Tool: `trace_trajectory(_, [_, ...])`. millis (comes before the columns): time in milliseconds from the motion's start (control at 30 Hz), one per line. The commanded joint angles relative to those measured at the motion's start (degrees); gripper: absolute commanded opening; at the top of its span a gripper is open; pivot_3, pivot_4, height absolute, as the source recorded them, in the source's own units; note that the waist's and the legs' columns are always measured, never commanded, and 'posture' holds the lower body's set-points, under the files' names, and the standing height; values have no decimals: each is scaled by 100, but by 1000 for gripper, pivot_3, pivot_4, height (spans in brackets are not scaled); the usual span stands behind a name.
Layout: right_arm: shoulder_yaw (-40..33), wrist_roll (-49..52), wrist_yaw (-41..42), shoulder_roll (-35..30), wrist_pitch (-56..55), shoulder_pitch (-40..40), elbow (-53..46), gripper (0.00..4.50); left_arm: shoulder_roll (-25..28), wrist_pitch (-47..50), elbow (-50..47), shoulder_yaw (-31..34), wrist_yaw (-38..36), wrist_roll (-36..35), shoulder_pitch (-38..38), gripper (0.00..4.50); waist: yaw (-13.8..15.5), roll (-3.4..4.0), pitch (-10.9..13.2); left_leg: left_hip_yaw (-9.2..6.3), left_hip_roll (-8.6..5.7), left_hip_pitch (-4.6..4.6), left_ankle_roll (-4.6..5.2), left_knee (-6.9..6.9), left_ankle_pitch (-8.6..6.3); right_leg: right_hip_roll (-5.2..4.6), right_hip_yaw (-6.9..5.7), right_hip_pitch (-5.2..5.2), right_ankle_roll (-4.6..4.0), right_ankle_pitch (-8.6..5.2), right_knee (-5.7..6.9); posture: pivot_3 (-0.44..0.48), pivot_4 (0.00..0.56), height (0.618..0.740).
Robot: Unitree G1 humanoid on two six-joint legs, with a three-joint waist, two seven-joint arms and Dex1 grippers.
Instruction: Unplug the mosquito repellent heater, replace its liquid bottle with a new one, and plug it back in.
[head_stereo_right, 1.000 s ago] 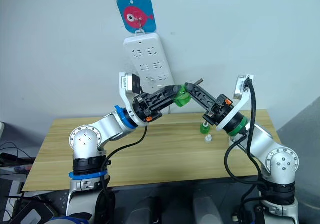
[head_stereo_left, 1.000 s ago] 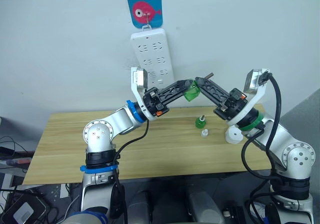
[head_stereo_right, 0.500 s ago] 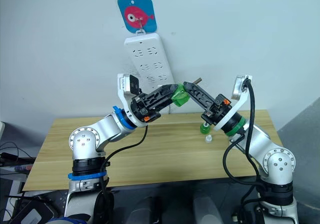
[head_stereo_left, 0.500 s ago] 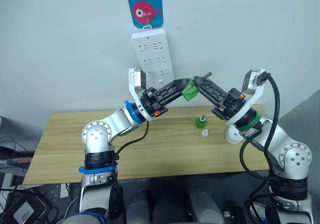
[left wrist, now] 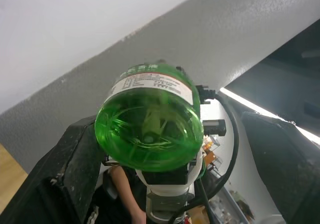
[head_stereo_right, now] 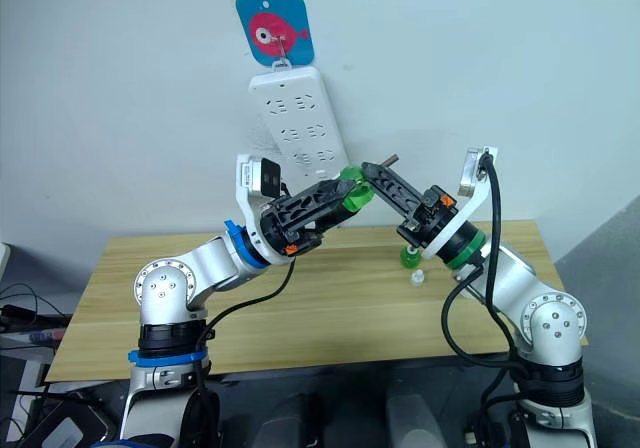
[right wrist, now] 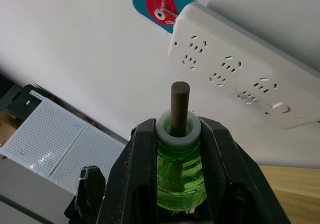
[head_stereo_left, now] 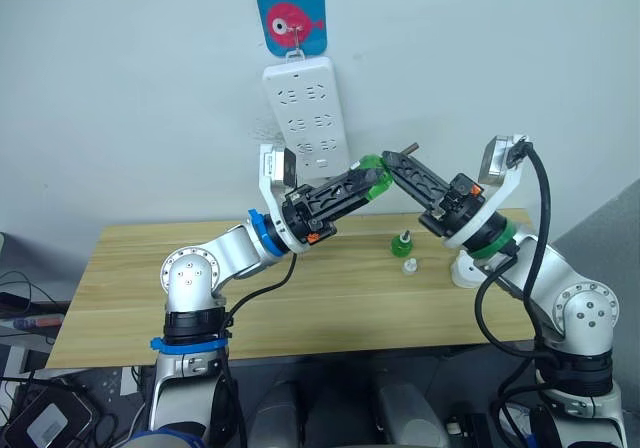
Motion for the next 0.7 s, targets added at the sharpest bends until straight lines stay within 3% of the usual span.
trace_trajectory(33, [-18,151,-33,13,-114,-107,-235,813,-14,-183,-197,-14,-110,10,-39,4500,1,0,-1,0,0,0,0,0,0,0,0,0,0,0,0,-223,149,740])
trace_trajectory(267, [11,145,-49,32,-120,-128,-225,813,-44,-357,-129,-22,-87,10,-46,4500,0,1,-2,0,1,0,0,0,0,1,1,0,0,0,-1,-225,149,740])
trace_trajectory(500, [35,161,-41,57,-111,-141,-240,813,-57,-348,-165,-135,-126,53,25,2471,-1,0,-5,0,1,0,0,-1,0,2,0,0,0,0,-1,-224,149,740])
trace_trajectory(533, [38,169,-41,58,-112,-138,-245,813,-64,-351,-165,-142,-122,63,35,2305,0,1,-6,0,1,0,0,-1,0,2,1,0,0,0,-1,-224,149,740])
trace_trajectory(700, [70,241,-9,20,-62,-81,-320,813,-111,-437,-144,-147,-96,143,37,2303,0,1,-7,0,2,0,0,-1,0,2,1,0,0,0,-1,-225,150,740])
